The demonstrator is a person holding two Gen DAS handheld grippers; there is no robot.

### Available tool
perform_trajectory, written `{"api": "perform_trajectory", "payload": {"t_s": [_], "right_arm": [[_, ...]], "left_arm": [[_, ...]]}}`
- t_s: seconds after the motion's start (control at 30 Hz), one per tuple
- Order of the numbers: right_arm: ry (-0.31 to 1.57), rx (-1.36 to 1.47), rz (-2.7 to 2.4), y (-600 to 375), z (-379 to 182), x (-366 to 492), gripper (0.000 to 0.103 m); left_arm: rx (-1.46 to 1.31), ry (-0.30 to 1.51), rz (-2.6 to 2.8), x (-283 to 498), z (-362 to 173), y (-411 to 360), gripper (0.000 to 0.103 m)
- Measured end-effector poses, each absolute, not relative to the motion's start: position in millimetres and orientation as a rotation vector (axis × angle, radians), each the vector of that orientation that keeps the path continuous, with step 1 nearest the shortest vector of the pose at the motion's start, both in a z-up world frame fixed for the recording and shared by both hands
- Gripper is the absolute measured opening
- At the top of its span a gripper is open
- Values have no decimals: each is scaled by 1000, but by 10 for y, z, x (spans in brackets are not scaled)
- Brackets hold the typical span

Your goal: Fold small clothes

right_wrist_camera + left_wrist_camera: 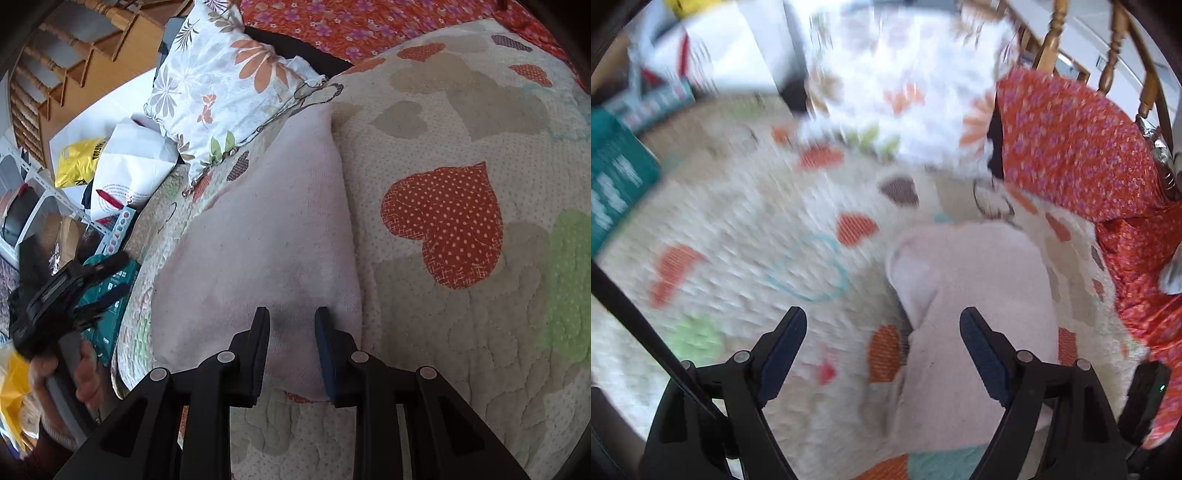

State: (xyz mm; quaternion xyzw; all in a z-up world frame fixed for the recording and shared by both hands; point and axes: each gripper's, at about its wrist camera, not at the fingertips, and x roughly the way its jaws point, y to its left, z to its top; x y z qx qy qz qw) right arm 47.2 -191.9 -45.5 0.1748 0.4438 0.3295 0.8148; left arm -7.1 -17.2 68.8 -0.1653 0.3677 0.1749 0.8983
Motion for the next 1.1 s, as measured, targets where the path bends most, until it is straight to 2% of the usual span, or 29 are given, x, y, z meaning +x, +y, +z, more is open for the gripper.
{"api": "perform_trajectory", "payload": {"t_s": [0.13,0.23,0.27,0.53,0.8,1.1], "right_arm": [[918,301,643,-1907,-367,326,29],[893,242,601,-1919,-308,158,39],[891,231,586,-1939,-312,118,46],[915,246,509,-2158,-392,-188,46],[877,194,449,-2175,-340,-351,50],[875,162,414,-2150,-376,-329,52]], "left_arm": [[-219,605,504,-446,1039,-296,95],[-183,480,533,-746,1257,-411,102],[-176,454,539,-822,1312,-437,103],[-125,274,560,-1414,1727,-722,103],[-246,331,477,-1476,1592,-762,103],[-156,358,495,-1452,1529,-985,103]]}}
